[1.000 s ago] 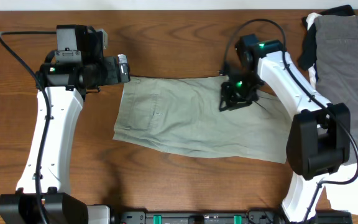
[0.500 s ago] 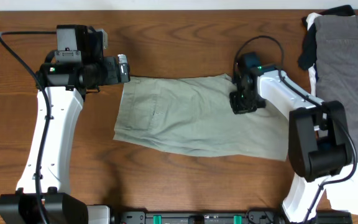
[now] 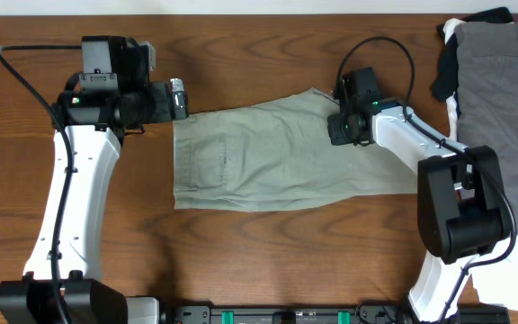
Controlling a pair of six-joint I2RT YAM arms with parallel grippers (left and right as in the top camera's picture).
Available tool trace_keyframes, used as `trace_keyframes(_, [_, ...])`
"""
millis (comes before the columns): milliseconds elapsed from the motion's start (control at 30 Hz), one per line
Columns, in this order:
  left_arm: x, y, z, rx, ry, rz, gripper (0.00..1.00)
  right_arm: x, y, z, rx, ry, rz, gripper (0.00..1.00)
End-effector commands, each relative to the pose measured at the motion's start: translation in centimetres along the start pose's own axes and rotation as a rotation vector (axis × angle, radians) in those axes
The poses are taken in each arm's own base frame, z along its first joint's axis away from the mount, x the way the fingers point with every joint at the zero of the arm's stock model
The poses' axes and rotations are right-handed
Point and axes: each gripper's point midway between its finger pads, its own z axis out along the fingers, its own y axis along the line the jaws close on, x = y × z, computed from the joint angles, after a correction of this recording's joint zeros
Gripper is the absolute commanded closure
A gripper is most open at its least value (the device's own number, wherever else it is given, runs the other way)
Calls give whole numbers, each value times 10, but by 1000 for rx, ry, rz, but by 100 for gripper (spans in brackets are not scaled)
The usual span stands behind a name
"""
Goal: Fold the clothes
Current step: 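Drag trousers leftward with right gripper to spread them flat, then release trousers and move right gripper to their right end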
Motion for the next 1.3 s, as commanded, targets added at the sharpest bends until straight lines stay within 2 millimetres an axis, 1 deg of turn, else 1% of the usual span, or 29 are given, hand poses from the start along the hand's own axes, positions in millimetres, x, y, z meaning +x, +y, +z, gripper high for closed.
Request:
trace_keyframes(0, [-6,-2,-5,12,-15,-13,2,-20,-10,-11,14,-43,26,69])
trace_keyframes(100, [-5,-2,-4,12,-15,-13,2,-34,-13,-35,-4,-59,43,66])
trace_keyframes(133, [-6,-2,-5,12,-15,-13,2,-37,-15,-46,-7,-60,52,64])
trace_keyframes(200, [-6,-2,-5,12,-15,-13,2,-37,-23,-68,1,-52,93,61])
trace_keyframes(267, [-5,-2,-4,12,-15,-13,2,-27,-36,-90,15,-23,141,59])
trace_keyframes(367, [-5,-2,-4,12,-15,-13,2,-5,-60,-116,42,36,242,57])
trace_keyframes(433, [-6,-2,-5,12,-15,-13,2,10,-80,-128,64,73,338,57])
trace_keyframes(500, [-6,-2,-5,12,-15,-13,2,22,-98,-134,76,107,403,57])
trace_keyframes(567, [-6,-2,-5,12,-15,-13,2,35,-112,-133,61,139,462,58])
trace_keyframes(633, [-6,-2,-5,12,-15,-13,2,46,-119,-129,50,166,497,58])
trace_keyframes(733, [-5,-2,-4,12,-15,-13,2,70,-129,-119,60,216,525,55])
trace_keyframes(867, [-5,-2,-4,12,-15,-13,2,95,-133,-98,47,246,561,55])
trace_keyframes(1000, [-6,-2,-5,12,-15,-13,2,113,-131,-85,46,272,569,52])
trace_keyframes(1067, [-5,-2,-4,12,-15,-13,2,120,-133,-81,56,280,575,41])
trace_keyframes(1100, [-6,-2,-5,12,-15,-13,2,123,-136,-80,68,281,579,32])
trace_keyframes(1200, [-6,-2,-5,12,-15,-13,2,125,-146,-75,94,255,590,30])
trace_keyframes(1267, [-6,-2,-5,12,-15,-13,2,125,-148,-69,91,233,595,30])
